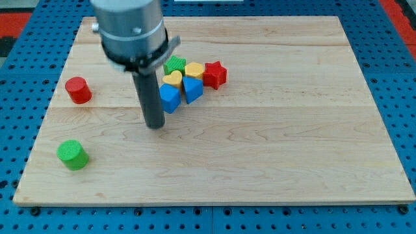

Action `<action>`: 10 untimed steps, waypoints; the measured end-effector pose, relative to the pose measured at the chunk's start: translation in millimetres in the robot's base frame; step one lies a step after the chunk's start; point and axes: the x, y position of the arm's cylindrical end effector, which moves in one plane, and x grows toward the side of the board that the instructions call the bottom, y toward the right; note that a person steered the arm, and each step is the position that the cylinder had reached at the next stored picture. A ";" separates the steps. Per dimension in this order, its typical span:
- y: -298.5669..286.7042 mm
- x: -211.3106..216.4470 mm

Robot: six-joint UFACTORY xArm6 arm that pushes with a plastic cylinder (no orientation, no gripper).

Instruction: Move the green circle left to the blue cube

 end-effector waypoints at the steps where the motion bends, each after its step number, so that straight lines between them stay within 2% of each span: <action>1: 19.3 74.4; 3: -82.6 78.8; 4: -112.8 73.1; 5: -112.3 19.0; 6: -108.7 33.5; 7: -130.4 57.1; 8: -165.0 16.5; 9: -165.1 -19.0; 10: -146.1 -30.1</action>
